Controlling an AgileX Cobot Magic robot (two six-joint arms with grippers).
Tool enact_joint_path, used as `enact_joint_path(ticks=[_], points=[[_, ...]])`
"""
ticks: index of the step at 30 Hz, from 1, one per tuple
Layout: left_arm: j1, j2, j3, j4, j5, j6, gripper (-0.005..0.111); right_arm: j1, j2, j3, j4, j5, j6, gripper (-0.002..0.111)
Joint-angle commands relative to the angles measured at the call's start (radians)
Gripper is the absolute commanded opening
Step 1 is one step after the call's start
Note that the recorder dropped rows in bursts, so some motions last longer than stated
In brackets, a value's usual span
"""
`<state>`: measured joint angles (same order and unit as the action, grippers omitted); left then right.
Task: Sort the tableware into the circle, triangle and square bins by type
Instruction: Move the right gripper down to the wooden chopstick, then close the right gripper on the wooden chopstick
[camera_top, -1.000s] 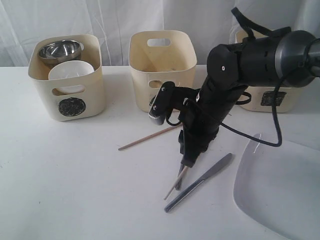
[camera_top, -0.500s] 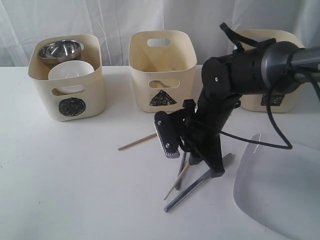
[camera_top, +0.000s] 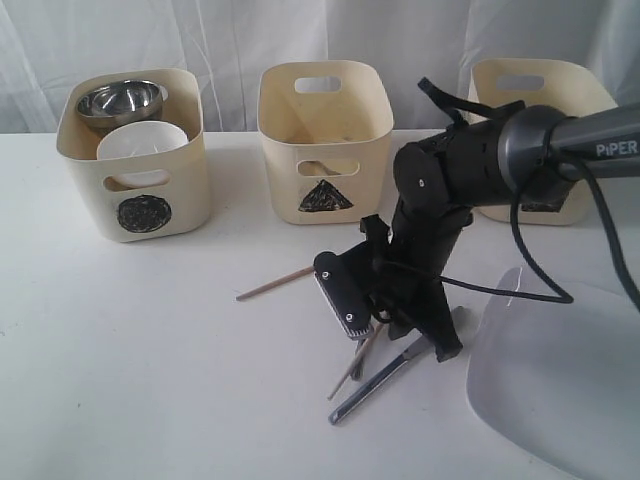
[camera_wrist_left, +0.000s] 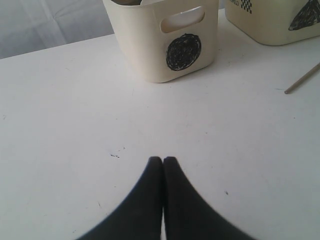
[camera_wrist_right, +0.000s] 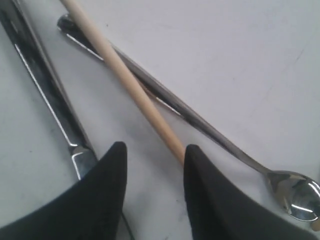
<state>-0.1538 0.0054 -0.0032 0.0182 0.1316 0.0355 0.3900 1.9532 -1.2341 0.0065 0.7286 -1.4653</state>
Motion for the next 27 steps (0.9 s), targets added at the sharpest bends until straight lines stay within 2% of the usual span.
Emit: enact_joint_path(ticks=[1, 18, 21, 22, 24, 26, 27], points=[[0.002, -0.005, 0.003, -0.002, 0.004, -0.001, 0.000, -0.002, 0.012, 0.003, -0.007, -0.025, -0.014, 0.036], [0.002, -0.005, 0.003, -0.002, 0.004, -0.001, 0.000, -0.002, 0.053, 0.003, -0.007, -0.045, 0.005, 0.035], [0.002, -0.005, 0.003, -0.002, 0.004, -0.001, 0.000, -0.002, 0.053, 0.003, -0.007, -0.045, 0.005, 0.028], [0.002, -0.005, 0.003, -0.002, 0.004, -0.001, 0.000, -0.002, 0.053, 0.003, -0.007, -0.045, 0.007, 0.019], [0.002, -0.005, 0.003, -0.002, 0.004, -0.001, 0.000, -0.002, 0.053, 0.003, -0.007, -0.045, 0.012, 0.008], [0.002, -0.005, 0.003, -0.002, 0.004, -0.001, 0.000, -0.002, 0.053, 0.003, -0.007, -0.049, 0.038, 0.000], [0.002, -0.005, 0.003, -0.002, 0.004, -0.001, 0.000, -0.002, 0.053, 0.003, -0.007, -0.054, 0.067, 0.000]])
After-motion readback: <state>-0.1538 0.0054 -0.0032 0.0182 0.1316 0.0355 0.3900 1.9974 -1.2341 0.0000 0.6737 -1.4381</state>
